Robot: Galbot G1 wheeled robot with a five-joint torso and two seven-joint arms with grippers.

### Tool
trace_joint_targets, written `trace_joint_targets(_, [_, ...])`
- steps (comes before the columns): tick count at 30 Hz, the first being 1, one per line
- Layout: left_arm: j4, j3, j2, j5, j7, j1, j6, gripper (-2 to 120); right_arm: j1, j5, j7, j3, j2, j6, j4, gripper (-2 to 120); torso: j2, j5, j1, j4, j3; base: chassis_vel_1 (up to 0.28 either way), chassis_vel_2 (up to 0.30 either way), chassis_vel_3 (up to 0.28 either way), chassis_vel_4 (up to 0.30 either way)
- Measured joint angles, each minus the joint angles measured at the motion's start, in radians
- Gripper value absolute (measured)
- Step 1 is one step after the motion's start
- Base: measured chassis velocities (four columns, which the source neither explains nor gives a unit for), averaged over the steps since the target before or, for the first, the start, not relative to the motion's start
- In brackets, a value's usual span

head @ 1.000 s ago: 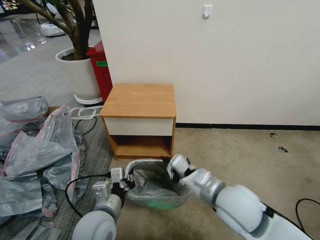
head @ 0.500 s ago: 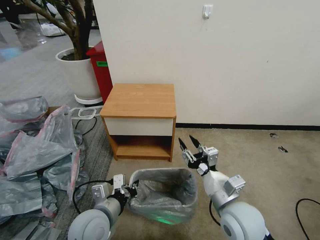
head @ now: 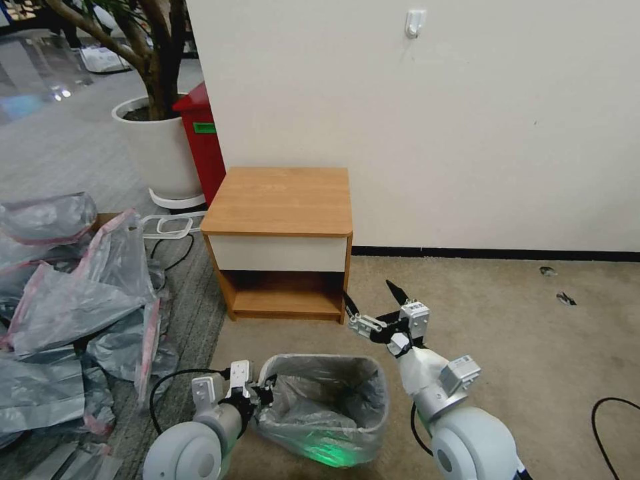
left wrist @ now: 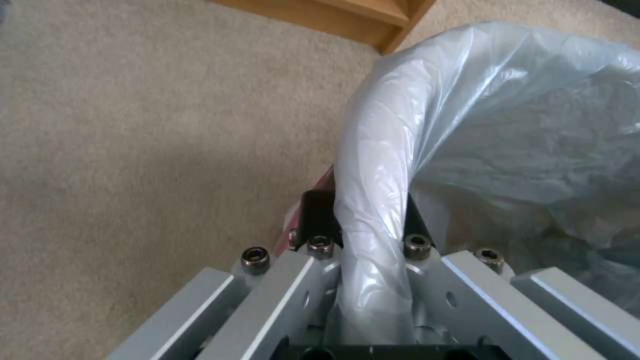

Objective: Pick up the garbage bag from the table and place it over the trash can.

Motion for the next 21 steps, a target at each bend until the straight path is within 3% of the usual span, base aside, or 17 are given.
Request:
trace_joint_targets(7, [0.015,0.004,-0.002,0.004,0.008,-0.005,-0.002,7,-0.007,-0.013,-0.009,-0.008,0.003,0.010,-0.023,100,0.000,0.0001,0.000,0.0000,0.000,0.000,0.000,0.000,0.000])
trace_joint_targets(21, [0.038,0.012,0.017,0.102,0.075,-0.023,-0.042,61,-0.014,-0.023,-0.023,-0.021,0.009,0.011,-0.043,100,0.000,-0.0001,0.000,-0.0001,0.000,0.000,0.000,0.000,0.000])
